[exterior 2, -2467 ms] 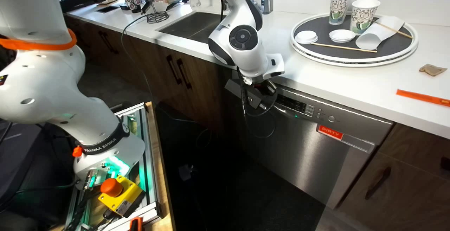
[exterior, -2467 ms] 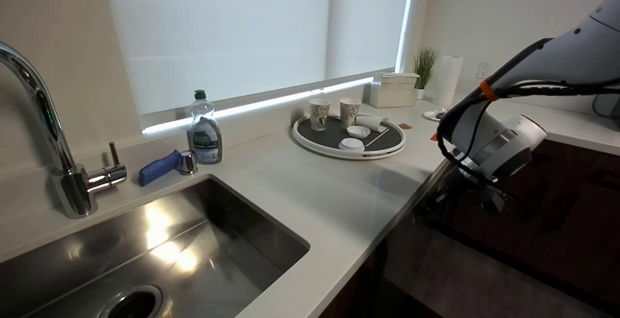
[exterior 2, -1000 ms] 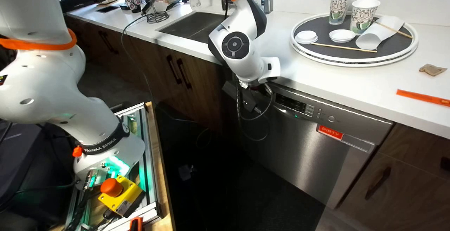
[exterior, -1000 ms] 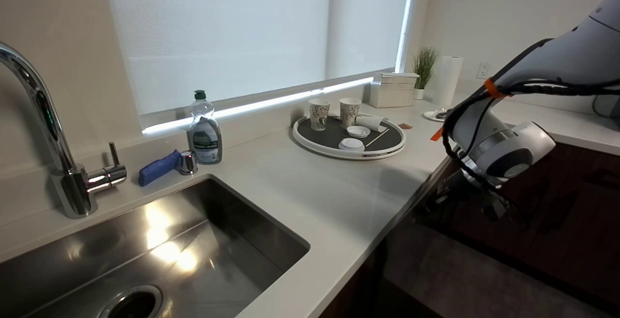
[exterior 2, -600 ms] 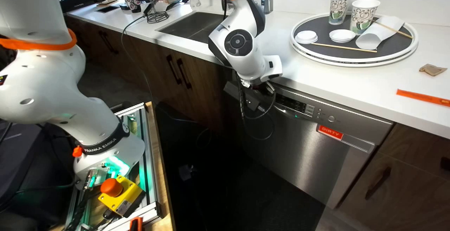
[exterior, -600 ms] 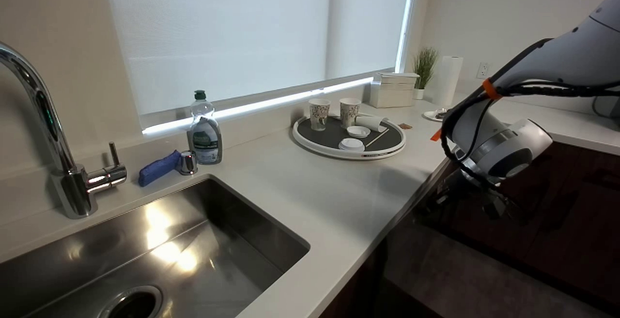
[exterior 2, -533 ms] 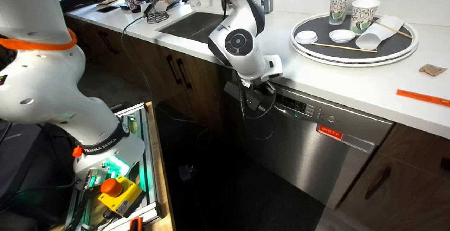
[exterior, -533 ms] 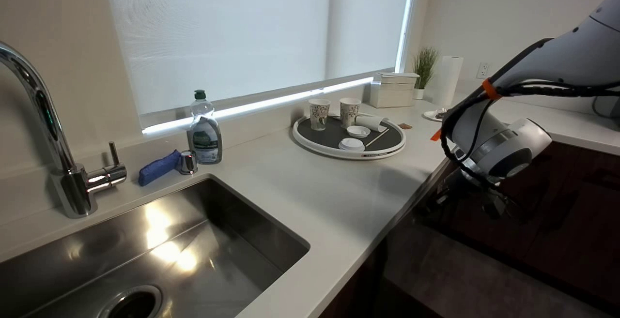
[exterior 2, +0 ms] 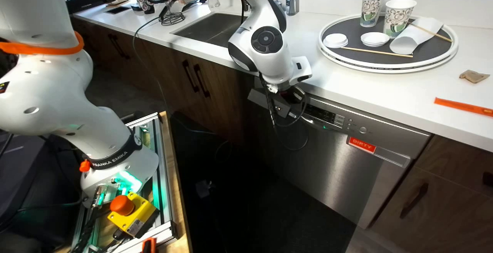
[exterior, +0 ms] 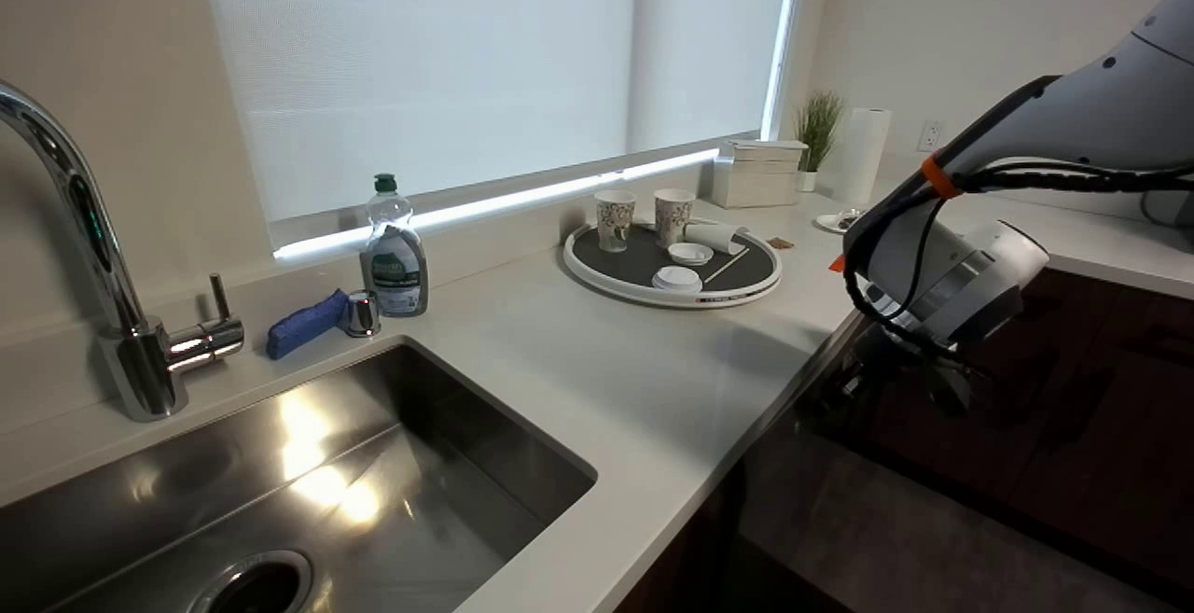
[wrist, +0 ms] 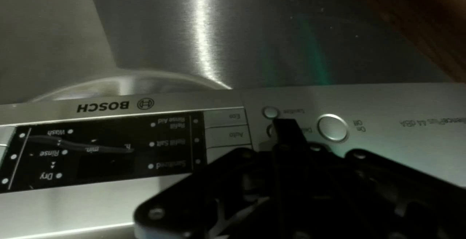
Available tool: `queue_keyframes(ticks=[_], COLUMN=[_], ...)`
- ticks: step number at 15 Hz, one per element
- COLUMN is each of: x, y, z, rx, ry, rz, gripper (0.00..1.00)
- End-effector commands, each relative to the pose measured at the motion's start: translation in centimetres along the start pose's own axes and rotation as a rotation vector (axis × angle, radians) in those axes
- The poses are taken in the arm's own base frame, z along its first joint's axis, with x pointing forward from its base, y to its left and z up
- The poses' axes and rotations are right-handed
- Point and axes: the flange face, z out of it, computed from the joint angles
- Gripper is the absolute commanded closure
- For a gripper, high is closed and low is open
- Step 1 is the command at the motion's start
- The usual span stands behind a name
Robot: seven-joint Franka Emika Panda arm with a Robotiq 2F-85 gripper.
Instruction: Press a button on the dishwasher.
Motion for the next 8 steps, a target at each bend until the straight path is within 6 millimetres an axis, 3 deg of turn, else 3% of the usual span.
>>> queue_keyframes(ticks=[1, 8], x=[0.64, 0.88], y=[-0.35, -0.16], z=[0.61, 0.13], rx=[-0.016, -0.037], ry=[-0.033, -0.052], rz=[-0.027, -0.034], gripper=[1.00, 1.00])
